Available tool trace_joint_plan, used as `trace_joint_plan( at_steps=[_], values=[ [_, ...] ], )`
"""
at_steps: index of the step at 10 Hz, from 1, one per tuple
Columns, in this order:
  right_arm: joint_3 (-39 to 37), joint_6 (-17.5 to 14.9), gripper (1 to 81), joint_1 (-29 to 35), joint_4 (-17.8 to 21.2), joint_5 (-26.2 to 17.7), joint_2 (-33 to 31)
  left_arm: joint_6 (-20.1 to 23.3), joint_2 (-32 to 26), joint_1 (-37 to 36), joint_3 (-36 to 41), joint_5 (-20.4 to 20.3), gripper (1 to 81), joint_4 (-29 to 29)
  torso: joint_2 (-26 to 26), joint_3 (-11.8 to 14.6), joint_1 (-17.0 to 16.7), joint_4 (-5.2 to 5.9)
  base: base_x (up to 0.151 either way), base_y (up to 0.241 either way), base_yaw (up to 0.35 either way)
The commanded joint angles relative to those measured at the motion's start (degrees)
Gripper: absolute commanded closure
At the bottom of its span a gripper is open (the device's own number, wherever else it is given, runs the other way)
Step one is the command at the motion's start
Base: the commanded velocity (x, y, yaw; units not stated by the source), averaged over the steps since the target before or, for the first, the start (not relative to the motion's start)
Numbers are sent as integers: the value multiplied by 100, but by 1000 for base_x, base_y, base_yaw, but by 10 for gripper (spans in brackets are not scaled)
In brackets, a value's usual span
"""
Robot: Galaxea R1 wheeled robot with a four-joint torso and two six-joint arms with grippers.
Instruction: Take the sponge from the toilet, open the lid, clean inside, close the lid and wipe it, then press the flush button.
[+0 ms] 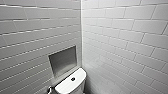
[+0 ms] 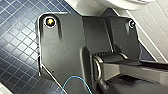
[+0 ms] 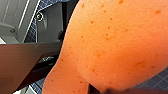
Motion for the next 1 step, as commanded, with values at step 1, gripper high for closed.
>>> trace_joint_plan(
  at_steps=[1],
  values=[
    [31, -24, 811, 190, -37, -348, -17, 32, 787, -1, -996, 218, 811, 59, 0, 0, 0, 0, 0, 0, 0]
  ],
)
